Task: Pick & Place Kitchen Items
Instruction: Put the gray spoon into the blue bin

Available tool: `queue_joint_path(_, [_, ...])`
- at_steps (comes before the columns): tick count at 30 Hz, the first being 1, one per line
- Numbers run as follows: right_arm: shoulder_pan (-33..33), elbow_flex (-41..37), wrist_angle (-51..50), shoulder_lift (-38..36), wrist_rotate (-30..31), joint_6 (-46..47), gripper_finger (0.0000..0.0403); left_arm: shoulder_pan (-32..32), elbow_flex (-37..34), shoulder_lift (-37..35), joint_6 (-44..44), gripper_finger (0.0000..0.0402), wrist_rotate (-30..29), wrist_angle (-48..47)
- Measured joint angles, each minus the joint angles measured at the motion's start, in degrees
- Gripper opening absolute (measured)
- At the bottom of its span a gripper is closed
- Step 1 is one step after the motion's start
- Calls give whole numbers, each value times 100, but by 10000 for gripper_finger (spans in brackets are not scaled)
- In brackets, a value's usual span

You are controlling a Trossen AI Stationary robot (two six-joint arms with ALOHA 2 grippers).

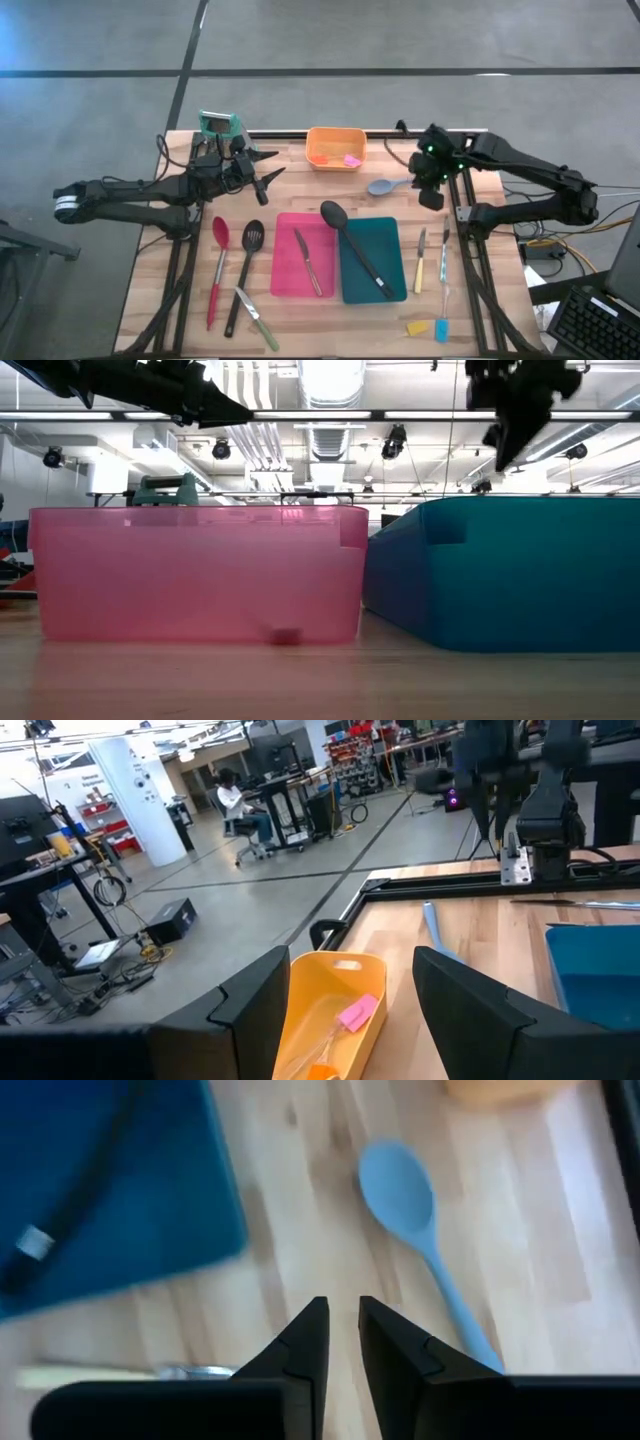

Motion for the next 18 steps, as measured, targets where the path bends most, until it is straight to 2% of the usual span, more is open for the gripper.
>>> queue_joint_path(5, [-2, -672, 221, 115, 668, -154, 43, 0, 2, 0, -71, 218, 0, -5])
queue_joint_path(9, [-2, -1042, 774, 334, 1310, -353, 51, -2, 1, 32, -76, 218, 0, -5])
queue_joint_path(18, [-18, -1347, 1811, 1201, 1651, -1043, 117, -4, 1, 269, -90, 218, 0, -10])
